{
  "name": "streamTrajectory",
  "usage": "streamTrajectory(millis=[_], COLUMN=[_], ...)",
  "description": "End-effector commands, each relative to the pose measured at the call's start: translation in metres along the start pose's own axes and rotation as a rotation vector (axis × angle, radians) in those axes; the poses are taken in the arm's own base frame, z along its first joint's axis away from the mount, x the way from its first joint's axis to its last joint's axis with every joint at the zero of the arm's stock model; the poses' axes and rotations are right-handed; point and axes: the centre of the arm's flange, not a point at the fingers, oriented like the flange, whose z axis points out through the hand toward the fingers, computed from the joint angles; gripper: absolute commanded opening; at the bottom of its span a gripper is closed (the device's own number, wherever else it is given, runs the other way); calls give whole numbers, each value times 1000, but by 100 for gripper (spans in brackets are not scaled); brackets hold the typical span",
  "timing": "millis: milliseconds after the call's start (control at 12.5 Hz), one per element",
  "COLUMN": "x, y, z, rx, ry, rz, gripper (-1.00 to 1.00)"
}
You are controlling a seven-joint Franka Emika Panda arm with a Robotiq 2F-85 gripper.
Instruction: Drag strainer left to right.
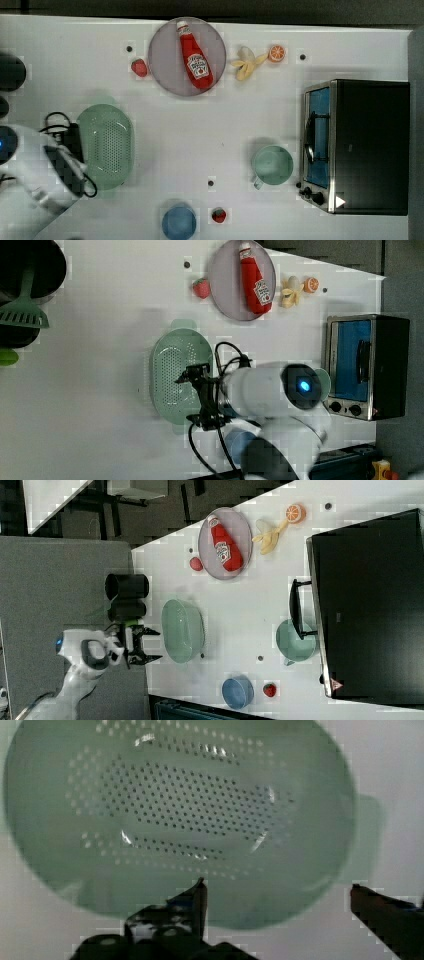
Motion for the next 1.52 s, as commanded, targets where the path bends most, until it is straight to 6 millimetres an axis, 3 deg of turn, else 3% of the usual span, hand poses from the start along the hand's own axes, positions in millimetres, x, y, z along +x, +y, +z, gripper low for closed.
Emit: streamTrajectory(millis=[80, 480, 720, 1120, 1520], x=[27, 48, 63, 100, 146], y=[-19, -20, -18, -17, -16], z=[32, 83, 101, 114, 104], rx=[38, 48, 58, 69, 94], ry=[-35, -48, -46, -11, 29], rz=[120, 125, 138, 171, 229], gripper=[100, 100, 100, 100, 100])
